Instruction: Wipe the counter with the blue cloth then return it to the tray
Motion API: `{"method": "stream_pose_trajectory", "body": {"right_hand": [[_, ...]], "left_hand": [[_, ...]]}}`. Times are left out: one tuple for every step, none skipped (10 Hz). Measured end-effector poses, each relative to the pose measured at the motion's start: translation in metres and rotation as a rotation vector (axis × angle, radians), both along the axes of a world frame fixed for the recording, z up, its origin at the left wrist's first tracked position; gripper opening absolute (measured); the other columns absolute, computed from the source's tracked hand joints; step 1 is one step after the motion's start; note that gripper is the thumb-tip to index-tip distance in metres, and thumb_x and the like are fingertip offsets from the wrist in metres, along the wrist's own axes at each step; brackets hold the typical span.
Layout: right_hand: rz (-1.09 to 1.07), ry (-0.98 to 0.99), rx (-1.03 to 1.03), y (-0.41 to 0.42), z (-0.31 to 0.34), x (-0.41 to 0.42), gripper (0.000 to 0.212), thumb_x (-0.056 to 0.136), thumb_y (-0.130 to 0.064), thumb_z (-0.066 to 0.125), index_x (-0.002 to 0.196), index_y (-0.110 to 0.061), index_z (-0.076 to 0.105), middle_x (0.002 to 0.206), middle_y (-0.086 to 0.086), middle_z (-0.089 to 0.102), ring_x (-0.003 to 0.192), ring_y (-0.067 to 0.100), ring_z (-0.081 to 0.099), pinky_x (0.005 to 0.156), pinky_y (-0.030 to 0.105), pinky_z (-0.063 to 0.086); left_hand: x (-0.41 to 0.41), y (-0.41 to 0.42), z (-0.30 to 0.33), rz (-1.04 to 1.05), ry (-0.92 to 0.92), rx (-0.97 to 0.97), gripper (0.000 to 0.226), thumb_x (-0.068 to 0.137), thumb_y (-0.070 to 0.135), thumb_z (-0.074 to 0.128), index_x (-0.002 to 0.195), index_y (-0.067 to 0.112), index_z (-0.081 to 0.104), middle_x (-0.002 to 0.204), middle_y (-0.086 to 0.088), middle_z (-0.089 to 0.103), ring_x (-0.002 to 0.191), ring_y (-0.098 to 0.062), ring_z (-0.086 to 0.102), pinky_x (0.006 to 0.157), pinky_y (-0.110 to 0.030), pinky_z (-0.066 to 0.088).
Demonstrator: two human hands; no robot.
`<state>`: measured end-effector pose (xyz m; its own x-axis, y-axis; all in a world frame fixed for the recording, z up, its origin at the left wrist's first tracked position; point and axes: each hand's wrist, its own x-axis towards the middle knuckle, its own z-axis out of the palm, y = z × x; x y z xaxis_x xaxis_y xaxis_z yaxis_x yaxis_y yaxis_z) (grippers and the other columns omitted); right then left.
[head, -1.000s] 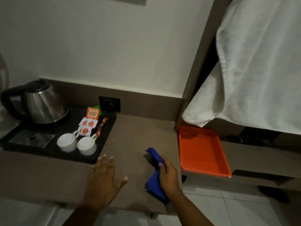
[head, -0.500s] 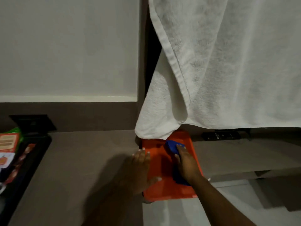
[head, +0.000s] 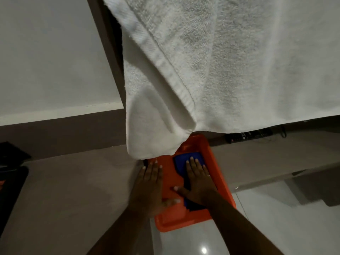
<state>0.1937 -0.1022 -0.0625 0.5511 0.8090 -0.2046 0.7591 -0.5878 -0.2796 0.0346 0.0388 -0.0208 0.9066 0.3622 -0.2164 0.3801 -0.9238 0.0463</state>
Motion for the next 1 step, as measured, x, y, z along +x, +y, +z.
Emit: {"method": "stream_pose_trajectory", "body": {"right_hand": [[-0.044,-0.003,0.04,-0.0066,0.0238,-0.0066,0.115,0.07,-0.09,0.021,0.15,-0.012,-0.005,0.16,0.009,-0.01,0.147,0.022,-0.013,0.119,0.043,-0.008]], "left_hand": [[-0.0119,-0.0004,0.0169,0.017,-0.098,-0.067,0.128,0.067,0.097,0.016,0.156,0.005,0.007,0.166,-0.019,0.006,0.154,-0.034,0.002,0.123,-0.047,-0.005]]}}
